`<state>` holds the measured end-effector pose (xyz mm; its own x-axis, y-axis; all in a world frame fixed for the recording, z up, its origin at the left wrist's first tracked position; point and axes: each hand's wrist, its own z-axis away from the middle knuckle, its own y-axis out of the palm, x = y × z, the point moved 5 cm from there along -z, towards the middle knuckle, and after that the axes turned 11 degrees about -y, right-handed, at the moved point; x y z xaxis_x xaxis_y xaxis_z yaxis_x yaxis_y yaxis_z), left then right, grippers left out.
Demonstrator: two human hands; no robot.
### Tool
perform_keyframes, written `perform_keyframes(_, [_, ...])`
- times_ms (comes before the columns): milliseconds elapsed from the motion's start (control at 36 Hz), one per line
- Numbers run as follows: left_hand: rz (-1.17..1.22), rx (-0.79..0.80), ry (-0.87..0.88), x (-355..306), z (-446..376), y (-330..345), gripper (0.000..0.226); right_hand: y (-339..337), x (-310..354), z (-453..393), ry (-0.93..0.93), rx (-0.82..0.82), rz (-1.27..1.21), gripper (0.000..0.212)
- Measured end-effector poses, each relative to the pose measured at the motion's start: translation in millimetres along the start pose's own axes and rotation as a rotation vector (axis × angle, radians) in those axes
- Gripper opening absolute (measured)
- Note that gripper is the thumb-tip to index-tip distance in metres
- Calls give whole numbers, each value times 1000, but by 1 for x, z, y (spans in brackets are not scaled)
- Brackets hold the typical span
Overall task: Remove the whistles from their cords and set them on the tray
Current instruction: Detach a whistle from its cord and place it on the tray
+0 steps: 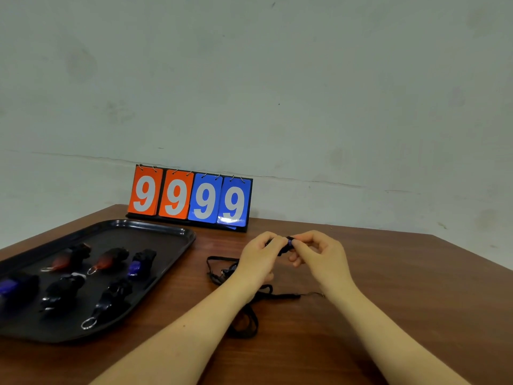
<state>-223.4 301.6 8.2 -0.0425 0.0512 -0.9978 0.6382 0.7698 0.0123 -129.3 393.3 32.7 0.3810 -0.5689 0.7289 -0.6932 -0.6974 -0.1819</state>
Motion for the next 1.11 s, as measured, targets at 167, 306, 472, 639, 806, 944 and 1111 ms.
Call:
perform_keyframes(167, [58, 34, -25, -2, 2, 0, 15, 0, -1, -1, 20, -5, -48, 13])
perform_keyframes(306, [-112, -32, 86, -8, 2, -3, 19, 1, -4, -1, 26, 16, -1, 14])
perform_keyframes(472, [-167, -84, 202, -11, 4, -8, 18, 2, -3, -1, 18, 51, 20, 14])
perform_keyframes(639, [-161, -82, 220, -12, 5, -6, 15, 3, -3, -1, 7, 56, 94, 16])
perform_keyframes(806, [-247, -100, 281, -12, 7, -4, 17, 2, 0, 1, -4, 71, 247, 14])
perform_keyframes(944, [-121, -29, 168, -11, 8, 0, 16, -1, 3, 1, -6, 61, 207, 18])
perform_keyframes(1111, [186, 61, -91, -5, 9, 1, 16, 3, 5, -1, 93, 75, -81, 20])
